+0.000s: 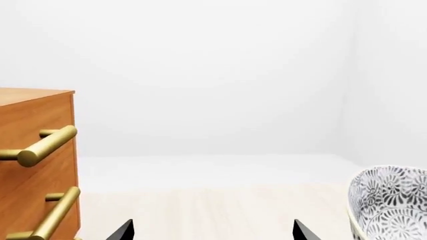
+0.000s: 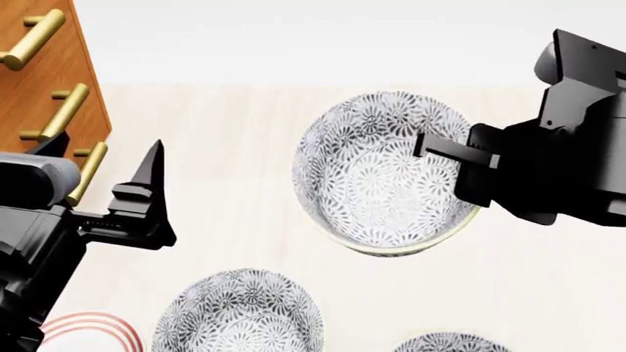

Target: Stack the bowl at the front on the bowl in the middle.

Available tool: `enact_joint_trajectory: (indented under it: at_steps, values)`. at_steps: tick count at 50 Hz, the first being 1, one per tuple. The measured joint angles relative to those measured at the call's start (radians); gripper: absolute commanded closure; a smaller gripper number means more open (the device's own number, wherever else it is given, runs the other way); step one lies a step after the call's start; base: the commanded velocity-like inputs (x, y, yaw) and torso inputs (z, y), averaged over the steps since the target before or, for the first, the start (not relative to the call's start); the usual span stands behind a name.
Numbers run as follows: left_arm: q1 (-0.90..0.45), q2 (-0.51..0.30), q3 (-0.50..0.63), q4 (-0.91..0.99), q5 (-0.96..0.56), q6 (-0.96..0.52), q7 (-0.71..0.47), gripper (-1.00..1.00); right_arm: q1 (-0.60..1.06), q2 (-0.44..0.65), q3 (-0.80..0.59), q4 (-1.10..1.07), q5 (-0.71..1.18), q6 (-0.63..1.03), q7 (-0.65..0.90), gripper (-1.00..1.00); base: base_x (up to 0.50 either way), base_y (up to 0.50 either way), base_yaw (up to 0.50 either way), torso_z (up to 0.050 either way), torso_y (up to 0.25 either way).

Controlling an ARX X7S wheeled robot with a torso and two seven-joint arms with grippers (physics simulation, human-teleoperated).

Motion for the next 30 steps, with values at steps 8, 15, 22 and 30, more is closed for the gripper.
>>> enact_joint_trajectory:
  at_steps: [8, 15, 22, 30]
  values:
    - [-0.002, -0.003, -0.002, 0.007, -0.007, -0.003, -0.006, -1.00, -0.033, 0.005, -0.057, -0.040, 0.117, -0.006, 0.031, 1.00, 0.00, 0.00, 0.00, 0.000, 0.000]
    - [-0.008, -0.006, -0.002, 0.015, -0.015, -0.008, -0.011, -1.00, -0.061, 0.005, -0.099, -0.073, 0.173, -0.015, 0.028, 1.00, 0.00, 0.00, 0.00, 0.000, 0.001]
    - [-0.015, -0.009, 0.000, 0.018, -0.020, -0.011, -0.015, -1.00, -0.085, 0.000, -0.138, -0.100, 0.188, -0.026, -0.004, 1.00, 0.00, 0.00, 0.00, 0.000, 0.000]
    - [-0.024, -0.012, 0.002, 0.021, -0.026, -0.013, -0.018, -1.00, -0.110, -0.012, -0.180, -0.126, 0.187, -0.034, -0.050, 1.00, 0.00, 0.00, 0.00, 0.000, 0.000]
